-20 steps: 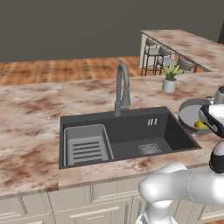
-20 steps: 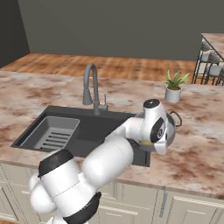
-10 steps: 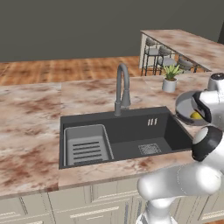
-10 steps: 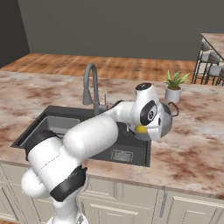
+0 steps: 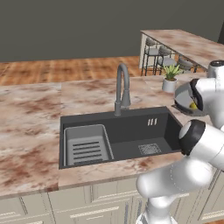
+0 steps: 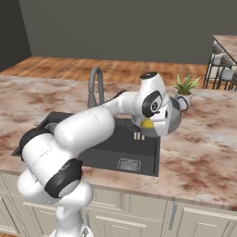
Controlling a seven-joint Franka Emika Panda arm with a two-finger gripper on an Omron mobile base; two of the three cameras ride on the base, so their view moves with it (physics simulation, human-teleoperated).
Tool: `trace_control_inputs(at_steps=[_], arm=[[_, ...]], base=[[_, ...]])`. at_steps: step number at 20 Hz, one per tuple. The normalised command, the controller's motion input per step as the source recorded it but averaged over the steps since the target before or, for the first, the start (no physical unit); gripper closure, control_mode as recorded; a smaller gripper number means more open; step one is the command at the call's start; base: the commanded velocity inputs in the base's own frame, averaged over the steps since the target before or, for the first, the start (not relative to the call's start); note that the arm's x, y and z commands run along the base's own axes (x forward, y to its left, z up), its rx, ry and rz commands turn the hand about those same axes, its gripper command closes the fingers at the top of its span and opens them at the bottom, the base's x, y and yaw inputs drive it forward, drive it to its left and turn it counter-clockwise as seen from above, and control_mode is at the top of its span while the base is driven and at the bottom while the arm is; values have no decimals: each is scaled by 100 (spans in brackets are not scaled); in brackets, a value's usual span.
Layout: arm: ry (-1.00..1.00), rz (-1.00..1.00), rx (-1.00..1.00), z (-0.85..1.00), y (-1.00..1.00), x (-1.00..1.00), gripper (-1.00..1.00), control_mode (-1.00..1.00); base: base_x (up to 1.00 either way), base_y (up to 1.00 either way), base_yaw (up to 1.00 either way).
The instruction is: Dump the lemon from the pot into the sink. Then turn on the water and wash the lemon. Then turn off the water and put the lemon back in the pot.
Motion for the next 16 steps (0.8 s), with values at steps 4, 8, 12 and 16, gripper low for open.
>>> trace_control_inputs(at_steps=[4, 8, 12, 16], arm=[[0, 0, -17, 2, 39, 16, 100, -100], [0, 0, -22, 8, 14, 2, 100, -100], [0, 0, -22, 17, 0, 0, 100, -100], [0, 0, -19, 21, 0, 0, 100, -100]], base=[[0, 0, 0], [0, 0, 0], [0, 0, 0], [0, 0, 0]])
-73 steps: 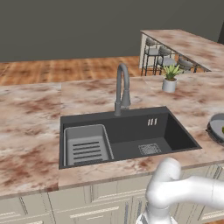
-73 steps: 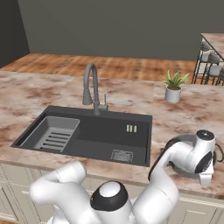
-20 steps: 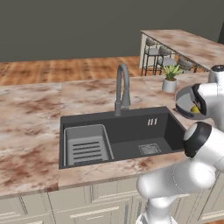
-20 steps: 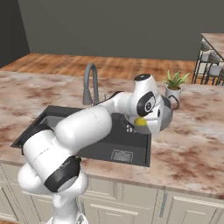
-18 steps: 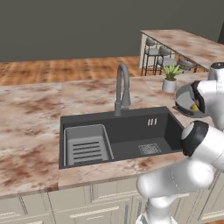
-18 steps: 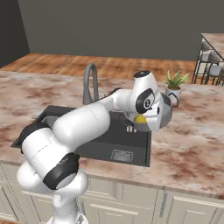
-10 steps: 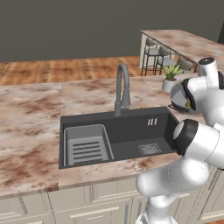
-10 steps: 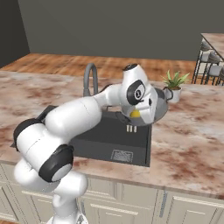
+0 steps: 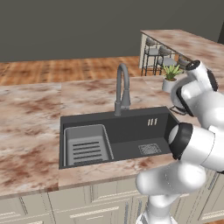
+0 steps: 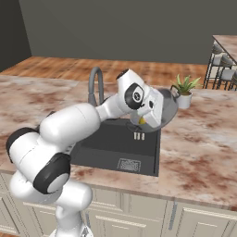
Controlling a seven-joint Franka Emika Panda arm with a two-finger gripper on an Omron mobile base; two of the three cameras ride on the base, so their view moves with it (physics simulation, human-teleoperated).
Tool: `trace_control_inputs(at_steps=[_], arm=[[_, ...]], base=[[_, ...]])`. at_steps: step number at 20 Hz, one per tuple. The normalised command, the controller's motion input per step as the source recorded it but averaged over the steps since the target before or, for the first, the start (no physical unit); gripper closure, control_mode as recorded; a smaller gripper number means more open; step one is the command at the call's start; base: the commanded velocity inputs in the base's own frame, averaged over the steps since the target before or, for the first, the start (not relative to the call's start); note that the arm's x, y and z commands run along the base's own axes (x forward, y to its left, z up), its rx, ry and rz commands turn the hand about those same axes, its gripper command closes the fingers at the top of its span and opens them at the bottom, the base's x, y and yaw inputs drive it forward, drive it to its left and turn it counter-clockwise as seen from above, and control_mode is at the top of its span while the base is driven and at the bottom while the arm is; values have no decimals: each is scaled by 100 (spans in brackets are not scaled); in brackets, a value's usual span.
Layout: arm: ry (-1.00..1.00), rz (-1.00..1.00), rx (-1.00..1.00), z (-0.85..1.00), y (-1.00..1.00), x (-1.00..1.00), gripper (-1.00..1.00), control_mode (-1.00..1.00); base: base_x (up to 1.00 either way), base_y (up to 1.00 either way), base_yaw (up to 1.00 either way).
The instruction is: Dump the lemon from the pot into the sink. Then turn on the water and wash the lemon. Then turn off the water and put the lemon back in the pot.
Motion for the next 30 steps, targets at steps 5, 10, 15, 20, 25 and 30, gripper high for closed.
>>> trace_control_inputs(at_steps=[5, 10, 15, 20, 25, 30], arm=[[0, 3, -12, 21, 0, 0, 100, -100], [0, 5, -15, 20, 0, 0, 100, -100], [11, 6, -28, 28, 0, 3, 100, -100], [19, 6, -38, 26, 9, 11, 100, -100], [28, 7, -42, 25, 21, 29, 100, -100], [13, 3, -31, 30, 22, 33, 100, -100]], base=[[0, 0, 0], [0, 0, 0], [0, 0, 0], [0, 0, 0], [0, 0, 0], [0, 0, 0]])
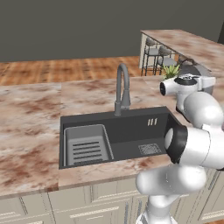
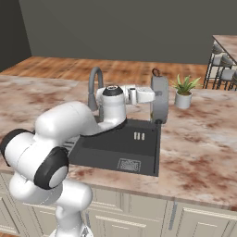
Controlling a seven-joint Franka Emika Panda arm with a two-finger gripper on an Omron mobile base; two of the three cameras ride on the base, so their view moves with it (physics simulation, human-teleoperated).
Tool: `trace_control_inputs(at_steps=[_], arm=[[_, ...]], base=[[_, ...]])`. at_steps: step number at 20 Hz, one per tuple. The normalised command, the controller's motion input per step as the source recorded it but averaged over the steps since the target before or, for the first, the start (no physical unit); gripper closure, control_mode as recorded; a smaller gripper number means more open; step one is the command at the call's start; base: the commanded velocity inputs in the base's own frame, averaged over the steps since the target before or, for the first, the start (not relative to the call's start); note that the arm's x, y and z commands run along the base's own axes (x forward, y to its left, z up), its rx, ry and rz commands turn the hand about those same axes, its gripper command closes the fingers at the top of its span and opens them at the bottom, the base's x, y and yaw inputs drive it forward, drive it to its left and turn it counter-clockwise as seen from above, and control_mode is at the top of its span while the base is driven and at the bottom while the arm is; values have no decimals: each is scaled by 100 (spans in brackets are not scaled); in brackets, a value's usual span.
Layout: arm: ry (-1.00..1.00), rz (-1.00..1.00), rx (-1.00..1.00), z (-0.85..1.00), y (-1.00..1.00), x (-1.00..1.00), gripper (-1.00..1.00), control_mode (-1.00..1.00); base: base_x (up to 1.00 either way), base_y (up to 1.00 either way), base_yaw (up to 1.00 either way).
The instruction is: Dump the lemon from the pot into the sink. Then turn on the water and wash the lemon. Then turn off the water and put the lemon back in the pot.
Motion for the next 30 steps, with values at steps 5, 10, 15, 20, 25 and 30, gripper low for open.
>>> trace_control_inputs(at_steps=[5, 10, 15, 20, 25, 30], arm=[[0, 1, -16, 31, 10, 37, 100, -100], [-2, 0, -8, 27, 10, 38, 100, -100], [-4, 0, -3, 26, 21, 8, 100, -100], [-9, 0, -3, 32, 28, 12, 100, -100], [-13, 0, 0, 28, -1, 13, 100, -100], [-23, 2, 8, 8, -61, -21, 100, -100]], base=[[0, 0, 0], [0, 0, 0], [0, 0, 0], [0, 0, 0], [0, 0, 0], [0, 0, 0]])
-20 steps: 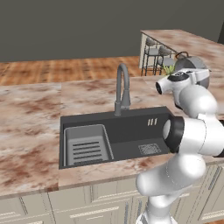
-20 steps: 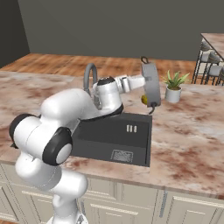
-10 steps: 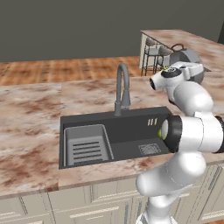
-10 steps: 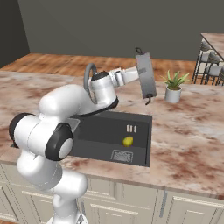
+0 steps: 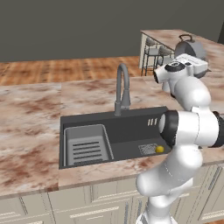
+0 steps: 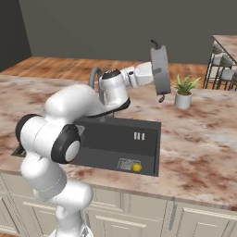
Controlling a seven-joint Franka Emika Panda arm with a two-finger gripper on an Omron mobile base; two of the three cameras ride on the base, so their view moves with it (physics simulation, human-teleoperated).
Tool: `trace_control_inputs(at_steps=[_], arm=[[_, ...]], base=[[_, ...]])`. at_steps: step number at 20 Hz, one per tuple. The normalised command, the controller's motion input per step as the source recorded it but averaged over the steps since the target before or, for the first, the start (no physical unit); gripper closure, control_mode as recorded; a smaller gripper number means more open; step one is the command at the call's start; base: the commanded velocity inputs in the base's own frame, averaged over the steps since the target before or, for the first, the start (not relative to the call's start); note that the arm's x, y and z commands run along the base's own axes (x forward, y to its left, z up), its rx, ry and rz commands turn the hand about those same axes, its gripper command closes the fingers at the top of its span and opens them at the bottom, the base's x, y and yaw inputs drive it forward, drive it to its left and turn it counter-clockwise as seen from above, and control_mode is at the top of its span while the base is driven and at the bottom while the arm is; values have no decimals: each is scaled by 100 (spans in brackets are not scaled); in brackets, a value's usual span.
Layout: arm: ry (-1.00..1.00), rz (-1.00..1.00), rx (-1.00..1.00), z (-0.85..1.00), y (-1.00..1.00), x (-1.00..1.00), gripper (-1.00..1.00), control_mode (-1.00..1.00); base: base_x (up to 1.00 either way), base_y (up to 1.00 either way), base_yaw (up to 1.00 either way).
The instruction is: Dump the lemon from the pot into the sink. Then turn on the water and wash the lemon. Then turn off the water and put the lemon back in the pot.
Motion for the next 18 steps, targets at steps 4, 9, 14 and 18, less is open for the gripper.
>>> trace_control_inputs(at_steps=[4, 9, 14, 18], arm=[[-32, 1, 24, -1, -94, -86, 100, -100], [-59, 0, 37, -41, -65, -100, 100, -100], [-75, -6, 39, -39, -19, -100, 100, -100], [-59, -9, 47, -23, -8, -89, 100, -100]], base=[[0, 0, 0], [0, 0, 0], [0, 0, 0], [0, 0, 0]])
